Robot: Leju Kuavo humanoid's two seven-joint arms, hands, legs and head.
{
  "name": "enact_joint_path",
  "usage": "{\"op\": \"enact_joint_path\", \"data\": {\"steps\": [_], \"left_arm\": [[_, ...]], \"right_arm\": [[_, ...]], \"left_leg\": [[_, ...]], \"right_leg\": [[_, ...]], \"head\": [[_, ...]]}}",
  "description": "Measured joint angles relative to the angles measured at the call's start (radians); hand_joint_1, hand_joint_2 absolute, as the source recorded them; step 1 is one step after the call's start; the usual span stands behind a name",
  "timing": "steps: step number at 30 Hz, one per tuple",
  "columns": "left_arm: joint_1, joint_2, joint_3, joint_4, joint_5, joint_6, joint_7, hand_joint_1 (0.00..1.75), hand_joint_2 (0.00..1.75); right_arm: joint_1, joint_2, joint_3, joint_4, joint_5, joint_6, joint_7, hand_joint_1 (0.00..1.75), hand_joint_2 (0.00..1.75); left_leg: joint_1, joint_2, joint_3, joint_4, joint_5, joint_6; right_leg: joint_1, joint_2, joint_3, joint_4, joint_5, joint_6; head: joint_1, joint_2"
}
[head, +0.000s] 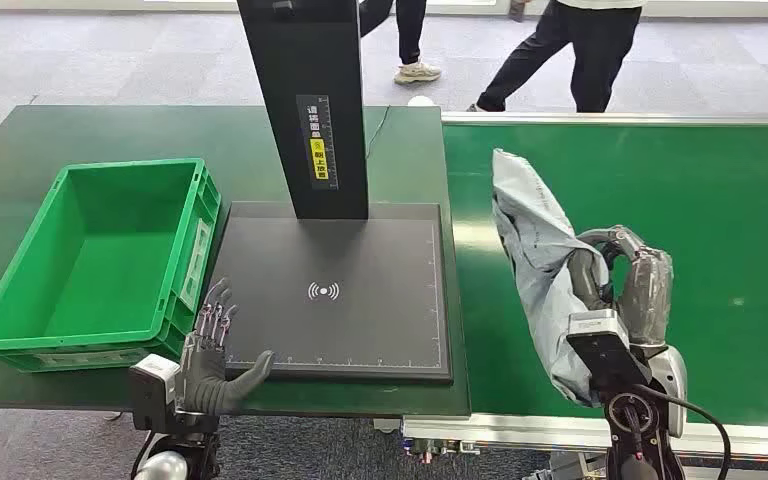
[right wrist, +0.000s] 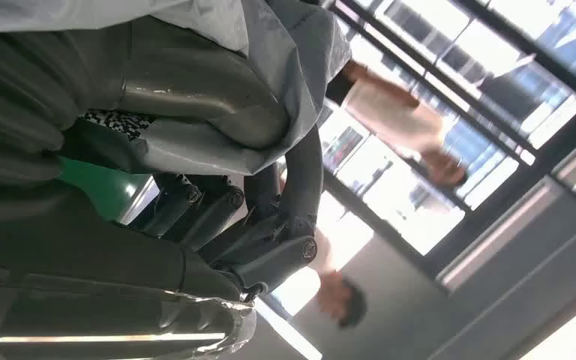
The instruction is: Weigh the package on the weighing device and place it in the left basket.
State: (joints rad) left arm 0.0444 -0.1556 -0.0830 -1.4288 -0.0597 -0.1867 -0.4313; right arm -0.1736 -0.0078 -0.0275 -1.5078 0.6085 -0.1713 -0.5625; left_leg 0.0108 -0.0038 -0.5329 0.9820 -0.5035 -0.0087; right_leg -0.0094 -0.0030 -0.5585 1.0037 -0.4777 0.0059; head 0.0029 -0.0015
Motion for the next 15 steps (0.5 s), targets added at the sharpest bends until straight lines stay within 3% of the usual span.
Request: {"op": "enact_joint_path", "data": {"steps": [7,15], "left_arm": [[-0.029,0.003,-0.010,0.025,0.001,-0.012,-0.010,0.00,1.75],[-0.035,0.009,-0.022,0.050,0.010,-0.012,-0.024,0.00,1.75]], "right_arm": [[-0.003,0.001,0.183,0.049,0.081,0.111,0.010,1.75,1.75],[-0.059,-0.003,0.360,0.222,0.089,0.230,0.023,1.75,1.75]], "left_leg": [[0.001,0.000,0.000,0.000,0.000,0.000],[0.000,0.001,0.000,0.000,0.000,0.000]], "right_leg": [[0.001,0.000,0.000,0.000,0.000,0.000],[0.000,0.000,0.000,0.000,0.000,0.000]], "head": [[0.000,0.000],[0.000,0.000]]}}
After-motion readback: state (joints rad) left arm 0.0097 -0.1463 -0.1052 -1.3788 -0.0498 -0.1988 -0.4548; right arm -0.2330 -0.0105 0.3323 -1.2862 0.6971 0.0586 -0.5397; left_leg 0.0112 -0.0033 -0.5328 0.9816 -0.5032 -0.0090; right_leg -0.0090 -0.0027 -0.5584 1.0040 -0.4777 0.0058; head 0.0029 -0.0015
